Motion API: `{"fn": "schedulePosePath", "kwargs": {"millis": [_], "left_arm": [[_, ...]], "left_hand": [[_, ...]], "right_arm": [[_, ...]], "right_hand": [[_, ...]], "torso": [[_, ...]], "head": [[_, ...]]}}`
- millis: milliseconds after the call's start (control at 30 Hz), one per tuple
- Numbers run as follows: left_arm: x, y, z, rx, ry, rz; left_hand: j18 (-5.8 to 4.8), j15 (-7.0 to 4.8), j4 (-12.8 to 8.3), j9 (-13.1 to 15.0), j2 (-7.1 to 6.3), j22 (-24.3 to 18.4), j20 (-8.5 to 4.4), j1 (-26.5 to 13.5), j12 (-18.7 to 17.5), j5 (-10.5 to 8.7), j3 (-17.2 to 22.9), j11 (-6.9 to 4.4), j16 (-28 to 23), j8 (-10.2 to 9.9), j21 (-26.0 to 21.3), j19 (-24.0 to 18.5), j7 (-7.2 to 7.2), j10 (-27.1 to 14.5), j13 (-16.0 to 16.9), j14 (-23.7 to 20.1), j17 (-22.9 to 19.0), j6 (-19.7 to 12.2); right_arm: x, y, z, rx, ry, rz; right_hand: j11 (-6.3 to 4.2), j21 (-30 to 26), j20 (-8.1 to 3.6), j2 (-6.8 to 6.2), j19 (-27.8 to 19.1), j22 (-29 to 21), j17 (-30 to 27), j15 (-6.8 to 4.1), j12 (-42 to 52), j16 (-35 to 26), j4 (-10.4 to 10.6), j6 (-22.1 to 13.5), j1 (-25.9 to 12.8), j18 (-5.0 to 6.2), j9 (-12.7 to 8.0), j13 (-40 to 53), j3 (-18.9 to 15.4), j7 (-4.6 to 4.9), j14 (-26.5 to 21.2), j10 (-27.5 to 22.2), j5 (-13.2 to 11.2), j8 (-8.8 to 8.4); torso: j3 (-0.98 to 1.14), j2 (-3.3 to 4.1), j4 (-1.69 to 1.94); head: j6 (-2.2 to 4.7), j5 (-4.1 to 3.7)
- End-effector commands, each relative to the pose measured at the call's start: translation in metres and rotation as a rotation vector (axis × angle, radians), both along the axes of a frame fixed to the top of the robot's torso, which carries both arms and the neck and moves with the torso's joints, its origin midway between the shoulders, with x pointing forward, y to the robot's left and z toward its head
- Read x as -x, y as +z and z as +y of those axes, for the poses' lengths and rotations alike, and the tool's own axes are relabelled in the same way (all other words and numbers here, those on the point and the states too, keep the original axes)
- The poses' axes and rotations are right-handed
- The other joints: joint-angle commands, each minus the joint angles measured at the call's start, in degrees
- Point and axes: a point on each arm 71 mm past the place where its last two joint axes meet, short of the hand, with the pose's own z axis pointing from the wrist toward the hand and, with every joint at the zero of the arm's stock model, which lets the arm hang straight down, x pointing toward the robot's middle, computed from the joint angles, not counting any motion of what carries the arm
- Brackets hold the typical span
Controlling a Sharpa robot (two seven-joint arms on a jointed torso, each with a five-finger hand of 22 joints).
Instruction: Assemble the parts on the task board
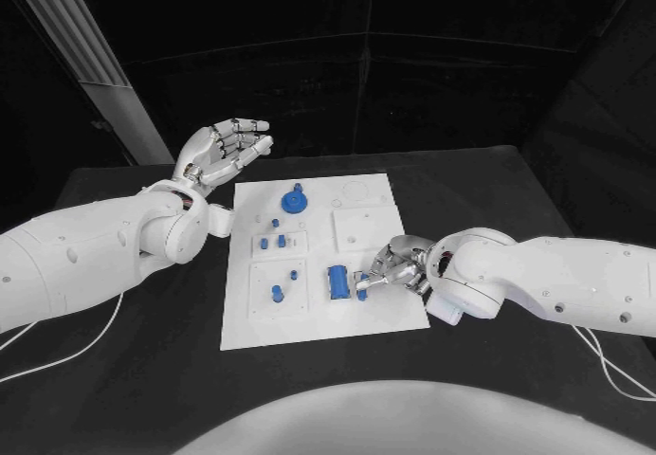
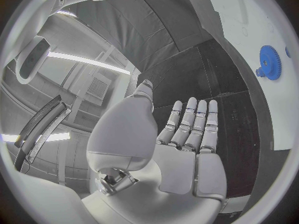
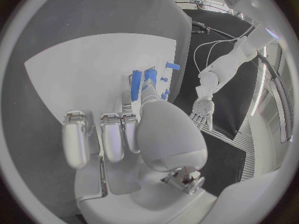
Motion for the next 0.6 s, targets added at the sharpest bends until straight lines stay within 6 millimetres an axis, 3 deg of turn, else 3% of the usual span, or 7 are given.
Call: {"fn": "schedulePosePath", "kwargs": {"millis": [33, 233, 600], "left_arm": [[0.0036, 0.0115, -0.0015, 0.064, -0.036, -0.143], [0.0036, 0.0115, -0.0014, 0.064, -0.036, -0.143], [0.0035, 0.0114, -0.0014, 0.063, -0.036, -0.143]], "left_hand": [[-0.66, -0.03, 0.0, 0.0, 0.63, -0.1, -0.01, 0.0, 0.2, 0.3, 0.2, 0.14, 0.3, 0.2, -0.2, -0.5, 7.59, -0.5, -0.1, -0.2, 0.0, -0.4], [-0.66, -0.03, 0.0, 0.0, 0.63, -0.1, -0.01, 0.0, 0.2, 0.3, 0.2, 0.14, 0.3, 0.2, -0.2, -0.5, 7.59, -0.5, -0.1, -0.2, 0.0, -0.4], [-0.66, -0.03, 0.0, -0.1, 0.64, -0.1, -0.01, 0.1, 0.3, 0.46, 0.2, 0.14, 0.3, 0.2, -0.2, -0.5, 7.59, -0.5, -0.1, -0.2, -0.1, -0.4]], "right_arm": [[-0.001, 0.0017, 0.0005, -0.01, -0.007, -0.02], [-0.0022, 0.0033, 0.0006, -0.025, -0.022, -0.045], [-0.0028, 0.0037, -0.0003, -0.027, -0.034, -0.053]], "right_hand": [[-0.27, 0.2, -0.25, 0.61, 6.0, 15.1, 15.1, -0.25, 0.2, 0.1, 0.1, -0.6, 0.3, -0.86, 0.2, 15.0, -0.4, 0.03, 5.9, 6.0, 0.1, 0.57], [-0.33, 0.2, -0.29, 0.92, 6.0, 15.1, 15.1, -0.28, 0.2, 0.1, 0.0, -0.1, 0.7, -0.86, 1.0, 15.0, -0.5, -0.06, 5.9, 6.0, 0.5, 2.21], [-0.32, 0.2, -0.3, 0.91, 6.0, 15.1, 15.1, -0.31, 0.2, 0.1, 0.0, 0.1, 0.8, -0.86, 1.3, 15.0, -0.6, -0.01, 5.9, 6.0, 0.7, 2.78]], "torso": [[0.0, -0.01, -0.02], [0.0, -0.01, -0.04], [-0.01, -0.05, -0.04]], "head": [[-0.01, 0.03], [-0.01, 0.02], [-0.01, 0.0]]}}
